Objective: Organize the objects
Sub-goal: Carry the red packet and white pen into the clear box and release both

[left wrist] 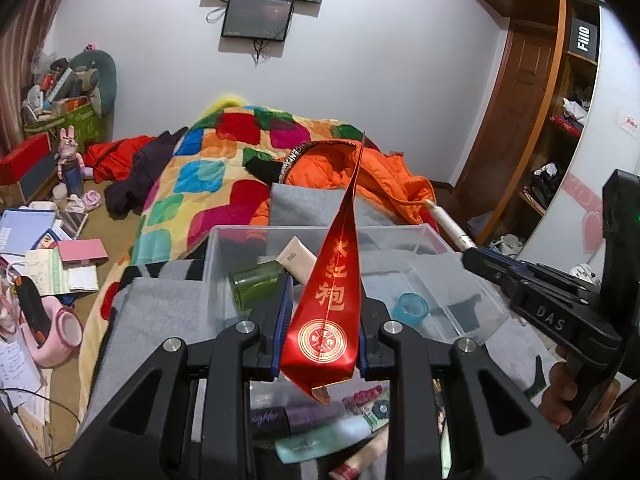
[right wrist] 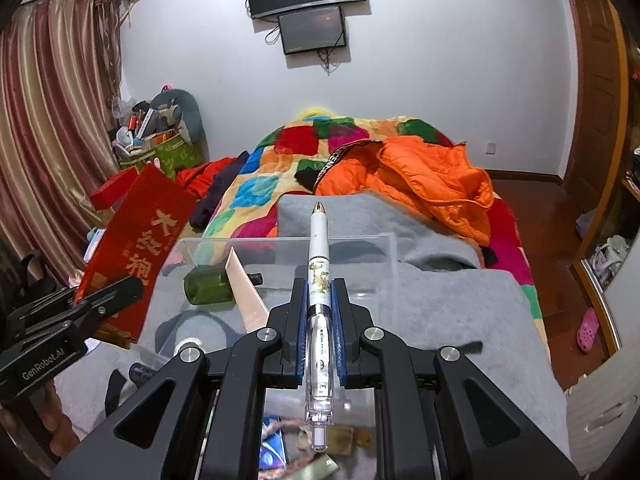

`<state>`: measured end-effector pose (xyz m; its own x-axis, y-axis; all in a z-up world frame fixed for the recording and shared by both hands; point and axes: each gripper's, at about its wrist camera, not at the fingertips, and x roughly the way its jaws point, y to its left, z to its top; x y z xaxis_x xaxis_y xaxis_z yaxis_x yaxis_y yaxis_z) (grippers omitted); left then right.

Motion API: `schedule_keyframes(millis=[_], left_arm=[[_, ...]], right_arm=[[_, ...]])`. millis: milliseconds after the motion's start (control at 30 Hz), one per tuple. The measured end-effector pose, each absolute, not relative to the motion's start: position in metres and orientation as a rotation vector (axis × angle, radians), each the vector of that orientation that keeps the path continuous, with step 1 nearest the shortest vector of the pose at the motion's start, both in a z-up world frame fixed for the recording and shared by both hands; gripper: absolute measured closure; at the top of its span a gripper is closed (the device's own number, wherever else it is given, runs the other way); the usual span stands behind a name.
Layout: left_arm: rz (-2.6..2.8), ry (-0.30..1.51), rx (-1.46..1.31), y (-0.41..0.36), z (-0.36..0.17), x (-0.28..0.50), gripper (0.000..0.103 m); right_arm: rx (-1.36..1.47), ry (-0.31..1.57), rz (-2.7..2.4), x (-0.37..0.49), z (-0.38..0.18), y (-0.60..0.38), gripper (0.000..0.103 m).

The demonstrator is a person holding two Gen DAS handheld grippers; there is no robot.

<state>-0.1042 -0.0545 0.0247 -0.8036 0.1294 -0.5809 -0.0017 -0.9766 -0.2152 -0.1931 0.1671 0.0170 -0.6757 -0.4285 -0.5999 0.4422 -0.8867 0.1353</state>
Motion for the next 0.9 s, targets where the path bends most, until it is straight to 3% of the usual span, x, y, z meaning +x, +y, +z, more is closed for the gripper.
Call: schedule_keyframes(millis=[800,900], left_arm=[[2.804,-0.305,-1.144,-0.045,-0.016,-0.141,0.076],[2.801,-0.300,-1.146,-0.044,-0.015,-0.138,0.070]], right_arm=[[1.026,0.237,-2.346,-0.216,-0.031,0.123,0.093],[1.038,0.239,-2.346,-0.215,-0.033,0.124,0.093]])
